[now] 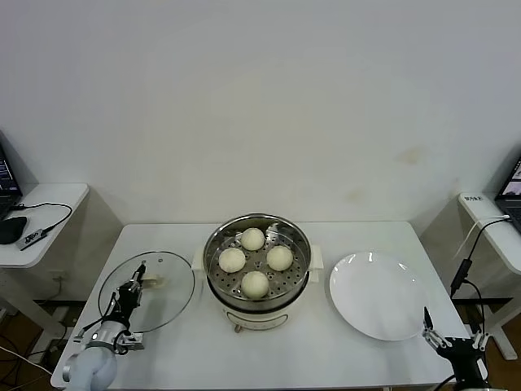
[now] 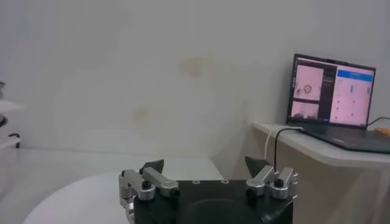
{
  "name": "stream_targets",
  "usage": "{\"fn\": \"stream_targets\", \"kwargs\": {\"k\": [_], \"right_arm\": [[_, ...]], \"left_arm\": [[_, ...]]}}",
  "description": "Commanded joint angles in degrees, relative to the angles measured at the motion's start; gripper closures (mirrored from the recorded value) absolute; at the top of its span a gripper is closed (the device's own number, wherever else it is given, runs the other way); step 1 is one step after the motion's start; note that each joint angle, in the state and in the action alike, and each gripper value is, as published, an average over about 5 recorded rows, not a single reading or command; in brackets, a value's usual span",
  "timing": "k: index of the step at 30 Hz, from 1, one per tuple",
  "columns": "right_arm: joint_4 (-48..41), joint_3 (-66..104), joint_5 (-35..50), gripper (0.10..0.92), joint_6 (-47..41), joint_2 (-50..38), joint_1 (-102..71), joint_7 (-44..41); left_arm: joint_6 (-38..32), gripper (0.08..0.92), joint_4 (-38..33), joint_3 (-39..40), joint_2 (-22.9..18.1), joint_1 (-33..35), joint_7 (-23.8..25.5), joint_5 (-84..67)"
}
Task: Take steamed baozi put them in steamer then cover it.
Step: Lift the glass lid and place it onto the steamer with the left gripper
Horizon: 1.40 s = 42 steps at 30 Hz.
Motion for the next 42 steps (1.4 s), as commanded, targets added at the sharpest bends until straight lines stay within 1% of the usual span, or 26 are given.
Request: {"fn": "stream_targets", "kwargs": {"k": [1, 4, 9, 13, 16, 18, 21, 24, 26, 30, 35, 38, 42], "right_arm": [[0.27, -0.03, -0.36, 0.203, 0.23, -0.03, -0.31, -0.08], [0.20, -0.34, -0.71, 0.203, 0.33, -0.06, -0.23, -0.18], [-0.09, -1.35, -1.51, 0.203, 0.55, -0.08, 0.05, -0.36], [-0.19, -1.94, -2.36, 0.203, 0.74, -0.19, 0.12, -0.47], [-0.01, -2.13, -3.33, 0.203, 0.98, -0.31, 0.13, -0.53], [0.31, -2.35, -4.15, 0.203, 1.16, -0.26, 0.06, -0.53], [1.25, -3.15, -5.86, 0.203, 1.56, 0.36, 0.00, -0.35], [1.91, -4.25, -8.73, 0.203, 2.95, 1.17, 0.16, 0.28], [1.78, -4.86, -11.19, 0.203, 4.31, 1.58, 0.32, 0.85], [1.04, -5.57, -14.40, 0.203, 5.82, 2.10, 0.48, 1.47], [0.43, -6.06, -15.84, 0.203, 6.46, 2.70, 1.00, 1.72], [0.36, -6.60, -16.11, 0.203, 6.77, 3.15, 1.36, 1.99], [0.19, -7.65, -16.63, 0.203, 6.73, 3.39, 1.46, 2.19]], "left_arm": [[1.99, 0.852, -9.89, -3.21, 0.63, 5.07, -1.71, -0.63], [5.01, 0.852, -14.97, -4.47, 1.57, 7.02, 1.55, -0.89], [10.01, 0.852, -22.94, -7.41, 3.31, 8.22, 9.43, 0.00], [12.84, 0.852, -27.03, -8.11, 5.20, 8.16, 13.52, -3.93], [15.03, 0.852, -30.60, -6.56, 7.05, 8.47, 16.05, -9.95], [16.32, 0.852, -33.19, -4.54, 8.56, 9.01, 16.82, -14.22], [18.18, 0.852, -36.62, -0.99, 10.79, 8.82, 16.22, -18.33], [20.52, 0.852, -38.53, 3.26, 12.89, 6.35, 15.57, -19.96], [22.58, 0.852, -39.42, 6.61, 13.59, 4.11, 15.81, -19.93], [26.96, 0.852, -40.05, 13.88, 12.17, -0.48, 17.73, -17.28], [31.00, 0.853, -36.75, 23.13, 8.49, -7.04, 20.73, -12.14], [32.26, 0.853, -34.55, 26.94, 5.62, -11.06, 22.89, -8.16], [33.19, 0.853, -32.15, 29.71, 1.73, -15.49, 25.38, -3.23]]}}
